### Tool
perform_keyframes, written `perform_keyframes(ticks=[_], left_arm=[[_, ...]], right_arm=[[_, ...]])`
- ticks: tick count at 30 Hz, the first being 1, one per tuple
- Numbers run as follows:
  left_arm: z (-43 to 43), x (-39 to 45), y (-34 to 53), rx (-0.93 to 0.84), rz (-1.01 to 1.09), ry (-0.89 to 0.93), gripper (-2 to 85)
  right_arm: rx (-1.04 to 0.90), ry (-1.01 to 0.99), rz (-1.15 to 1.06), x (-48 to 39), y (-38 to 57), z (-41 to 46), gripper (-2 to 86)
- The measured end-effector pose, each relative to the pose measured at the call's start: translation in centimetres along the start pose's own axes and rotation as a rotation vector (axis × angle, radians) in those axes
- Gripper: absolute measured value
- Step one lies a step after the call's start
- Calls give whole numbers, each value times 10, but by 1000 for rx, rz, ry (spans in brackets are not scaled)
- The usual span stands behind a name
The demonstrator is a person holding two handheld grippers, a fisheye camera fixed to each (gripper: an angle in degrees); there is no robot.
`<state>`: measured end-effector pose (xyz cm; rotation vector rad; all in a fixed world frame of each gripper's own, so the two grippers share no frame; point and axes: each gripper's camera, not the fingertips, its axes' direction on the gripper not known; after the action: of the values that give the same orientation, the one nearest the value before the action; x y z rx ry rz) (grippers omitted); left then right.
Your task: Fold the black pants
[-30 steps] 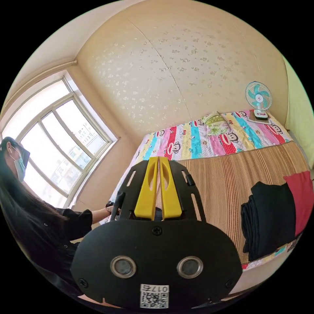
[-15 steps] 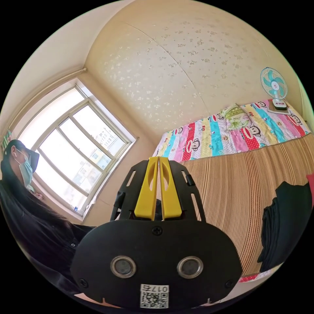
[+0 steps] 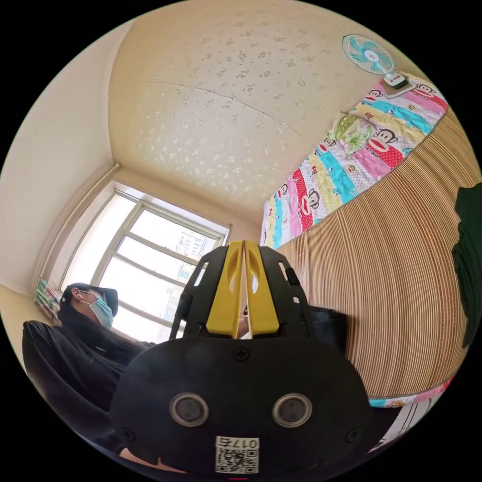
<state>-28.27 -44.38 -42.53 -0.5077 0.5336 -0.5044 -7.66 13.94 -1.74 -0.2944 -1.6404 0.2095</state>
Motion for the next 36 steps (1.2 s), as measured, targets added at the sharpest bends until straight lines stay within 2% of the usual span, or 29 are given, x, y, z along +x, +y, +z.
perform_keyframes(ticks=[3,5,6,8,9,11,15,17,21,23,24,26,27,29,30,32,34,36], left_arm=[[31,-24,38,153,3,30,102],[61,-57,84,293,130,169,36],[69,-71,97,322,153,229,33],[109,-139,142,284,227,574,19],[118,-156,153,264,257,669,16],[129,-223,214,326,498,974,6],[110,-299,299,382,841,1134,-4],[91,-332,338,401,1030,1323,-8],[55,-352,395,452,1375,1498,-9],[29,-365,437,523,1614,1680,-8],[23,-368,447,539,1667,1737,-7],[10,-376,477,575,1794,2017,-6],[9,-376,484,557,1818,2107,-6],[8,-367,516,400,1927,2479,-5],[9,-365,526,357,1939,2564,-5],[13,-357,574,160,1963,2831,-4],[20,-359,618,15,2017,2940,-4],[30,-372,661,-34,2086,2967,-4]], right_arm=[[-1,21,8,1,0,-18,3],[-25,41,-24,-1,-1,-31,3],[-36,50,-34,-2,-1,-34,3],[-97,88,-89,-5,-2,-44,3],[-114,92,-106,-7,-2,-46,3],[-179,77,-197,-19,0,-55,3],[-245,-15,-393,-47,13,-73,4],[-270,-104,-515,-64,24,-86,6],[-290,-201,-626,-82,37,-105,13],[-305,-250,-672,-95,44,-116,27],[-310,-260,-683,-98,46,-119,33],[-352,-265,-741,-113,55,-125,70],[-367,-258,-759,-117,58,-125,77],[-425,-201,-831,-130,72,-126,103],[-438,-181,-844,-132,75,-126,109],[-433,-161,-796,-127,90,-125,128],[-440,-203,-740,-116,104,-125,147],[-443,-185,-707,-102,125,-125,168]])
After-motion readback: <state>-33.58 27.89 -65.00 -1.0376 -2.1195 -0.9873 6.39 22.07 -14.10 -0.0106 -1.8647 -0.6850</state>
